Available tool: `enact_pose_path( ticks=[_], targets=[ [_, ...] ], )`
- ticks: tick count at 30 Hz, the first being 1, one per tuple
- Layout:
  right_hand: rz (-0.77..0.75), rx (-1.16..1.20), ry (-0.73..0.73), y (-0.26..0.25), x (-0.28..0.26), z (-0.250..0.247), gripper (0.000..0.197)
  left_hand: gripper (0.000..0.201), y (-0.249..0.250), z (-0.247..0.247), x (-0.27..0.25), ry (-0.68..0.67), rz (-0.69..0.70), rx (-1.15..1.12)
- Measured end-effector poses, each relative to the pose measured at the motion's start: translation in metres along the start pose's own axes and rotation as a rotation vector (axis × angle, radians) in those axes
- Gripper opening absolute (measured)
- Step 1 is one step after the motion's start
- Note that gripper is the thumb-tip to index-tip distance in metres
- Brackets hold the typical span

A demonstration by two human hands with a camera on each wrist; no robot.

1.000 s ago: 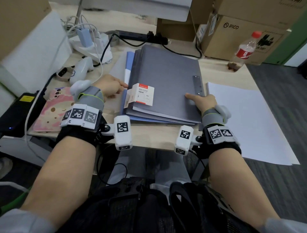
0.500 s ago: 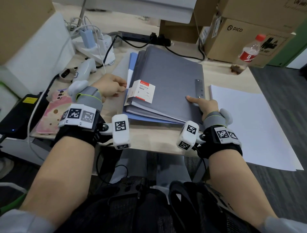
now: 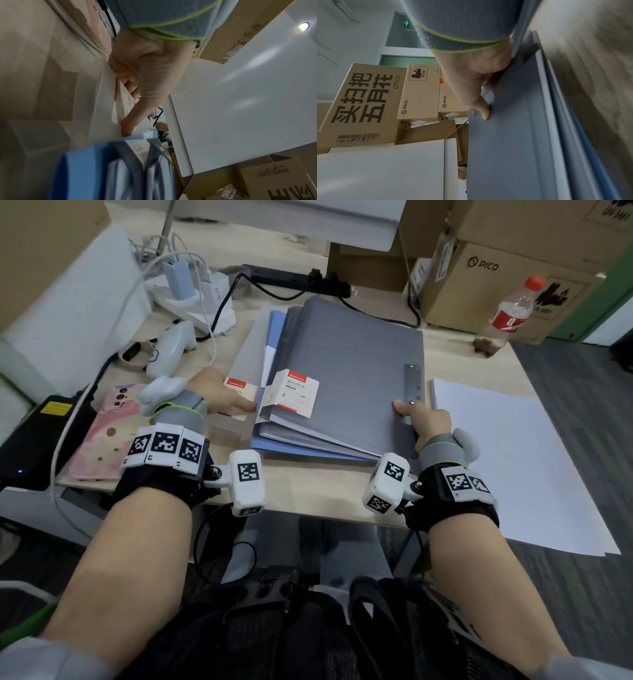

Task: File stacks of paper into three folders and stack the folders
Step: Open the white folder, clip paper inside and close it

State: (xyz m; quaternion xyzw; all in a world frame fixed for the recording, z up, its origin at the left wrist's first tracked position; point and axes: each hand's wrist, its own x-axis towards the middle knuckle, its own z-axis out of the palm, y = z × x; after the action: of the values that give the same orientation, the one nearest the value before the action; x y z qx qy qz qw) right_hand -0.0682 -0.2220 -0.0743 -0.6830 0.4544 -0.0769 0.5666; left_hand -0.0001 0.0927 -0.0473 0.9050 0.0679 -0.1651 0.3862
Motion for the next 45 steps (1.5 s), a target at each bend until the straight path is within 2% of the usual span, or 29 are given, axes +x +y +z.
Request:
enact_pose_path(
  ticks=[2, 5, 8, 11, 16, 19, 23, 25, 27, 30, 32, 34, 35, 37, 42, 45],
  targets=[
    [-0.033, -0.035, 0.032, 0.000, 0.003, -0.002, 0.061, 0.032, -0.001, 0.002, -0.002, -0.017, 0.007, 0.029],
    [-0.043, -0.043, 0.041, 0.001, 0.005, -0.002, 0.062, 0.025, 0.003, 0.005, -0.005, -0.056, 0.023, 0.059],
    [-0.028, -0.025, 0.037, 0.000, 0.005, -0.002, 0.063, 0.033, 0.007, 0.010, -0.011, -0.111, 0.056, 0.063],
    [-0.016, 0.009, 0.023, -0.002, 0.006, -0.003, 0.063, 0.034, 0.011, 0.011, -0.015, -0.142, 0.015, 0.005],
    [0.012, 0.045, -0.029, -0.003, 0.006, -0.004, 0.068, 0.051, 0.015, 0.015, -0.017, -0.193, -0.077, -0.263],
    [0.024, 0.066, -0.047, -0.002, 0.008, -0.004, 0.068, 0.019, 0.022, 0.019, -0.022, -0.245, -0.094, -0.393],
    [0.028, 0.076, -0.053, -0.001, 0.007, -0.005, 0.066, 0.018, 0.028, 0.020, -0.028, -0.294, -0.053, -0.544],
    [0.026, 0.084, -0.054, 0.000, 0.007, -0.005, 0.064, 0.016, 0.025, 0.023, -0.028, -0.309, -0.081, -0.590],
    [0.012, 0.087, -0.056, 0.000, 0.005, -0.005, 0.060, 0.011, 0.022, 0.026, -0.031, -0.256, -0.077, -0.615],
    [0.012, 0.087, -0.056, -0.001, 0.003, -0.006, 0.060, 0.021, 0.019, 0.026, -0.035, -0.199, -0.034, -0.640],
    [0.010, 0.095, -0.055, -0.003, 0.001, -0.009, 0.056, 0.029, 0.018, 0.018, -0.037, -0.287, -0.020, -0.663],
    [0.004, 0.102, -0.064, -0.002, 0.003, -0.011, 0.050, 0.022, 0.016, 0.003, -0.041, -0.319, -0.028, -0.654],
    [0.004, 0.108, -0.077, -0.002, 0.003, -0.012, 0.048, 0.017, 0.016, -0.005, -0.042, -0.274, -0.015, -0.659],
    [0.000, 0.111, -0.091, -0.002, 0.002, -0.014, 0.046, 0.014, 0.017, -0.017, -0.041, -0.098, 0.050, -0.675],
    [0.001, 0.118, -0.093, -0.004, -0.002, -0.014, 0.047, 0.035, 0.028, -0.037, -0.047, 0.283, 0.197, -0.671],
    [0.007, 0.129, -0.095, -0.003, -0.006, -0.015, 0.047, 0.041, 0.037, -0.044, -0.051, 0.436, 0.311, -0.667]
  ],
)
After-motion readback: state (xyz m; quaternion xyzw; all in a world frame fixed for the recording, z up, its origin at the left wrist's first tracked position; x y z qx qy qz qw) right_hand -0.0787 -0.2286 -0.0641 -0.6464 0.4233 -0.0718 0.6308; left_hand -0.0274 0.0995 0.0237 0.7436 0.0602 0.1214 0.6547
